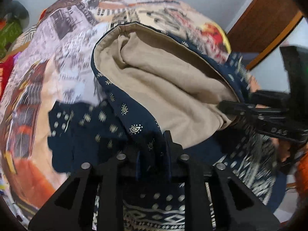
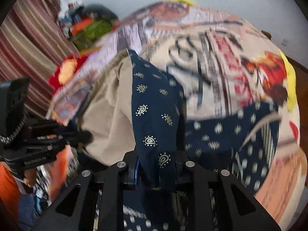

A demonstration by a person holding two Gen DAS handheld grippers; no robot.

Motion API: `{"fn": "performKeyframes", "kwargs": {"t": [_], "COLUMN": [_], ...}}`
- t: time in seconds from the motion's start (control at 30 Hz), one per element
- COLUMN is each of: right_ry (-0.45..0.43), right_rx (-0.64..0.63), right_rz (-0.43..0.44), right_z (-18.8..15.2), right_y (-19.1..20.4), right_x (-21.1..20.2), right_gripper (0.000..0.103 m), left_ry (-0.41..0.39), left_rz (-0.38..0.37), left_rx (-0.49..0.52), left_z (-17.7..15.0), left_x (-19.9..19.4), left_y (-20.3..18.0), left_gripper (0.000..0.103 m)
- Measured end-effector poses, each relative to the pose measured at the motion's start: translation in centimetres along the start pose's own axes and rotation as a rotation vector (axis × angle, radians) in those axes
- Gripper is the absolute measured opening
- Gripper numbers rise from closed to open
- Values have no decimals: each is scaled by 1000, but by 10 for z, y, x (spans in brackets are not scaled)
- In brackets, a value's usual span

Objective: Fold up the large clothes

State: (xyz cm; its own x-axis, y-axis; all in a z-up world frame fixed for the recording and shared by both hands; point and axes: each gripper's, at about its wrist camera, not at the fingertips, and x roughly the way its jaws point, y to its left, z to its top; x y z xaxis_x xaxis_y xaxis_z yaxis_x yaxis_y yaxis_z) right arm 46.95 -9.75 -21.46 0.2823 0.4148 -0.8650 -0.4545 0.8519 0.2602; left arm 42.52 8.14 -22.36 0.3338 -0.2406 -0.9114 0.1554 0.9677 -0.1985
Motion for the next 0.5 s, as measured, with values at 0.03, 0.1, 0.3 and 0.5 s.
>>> {"fn": "performKeyframes", "kwargs": {"t": [0.03, 0.1, 0.3, 0.5], "right_ry": [24, 59, 27, -110], "right_rx": [-2, -10, -28, 4], "right_rz": [-11, -44, -88, -52], "right_z": [-5, -17, -25, -2], "right_y": [1, 7, 17, 18], "right_x": [3, 6, -10, -41], "right_gripper": [28, 31, 59, 88], "left_ry": [0, -15, -76, -157], "left_rz": [20, 51, 52, 66], "left_rx": [12, 34, 6, -139], "left_z": [-5, -15, -18, 3], "left_x": [0, -2, -30, -44], "left_y": [-2, -5, 9, 47], "left_gripper": [27, 34, 53, 60]}}
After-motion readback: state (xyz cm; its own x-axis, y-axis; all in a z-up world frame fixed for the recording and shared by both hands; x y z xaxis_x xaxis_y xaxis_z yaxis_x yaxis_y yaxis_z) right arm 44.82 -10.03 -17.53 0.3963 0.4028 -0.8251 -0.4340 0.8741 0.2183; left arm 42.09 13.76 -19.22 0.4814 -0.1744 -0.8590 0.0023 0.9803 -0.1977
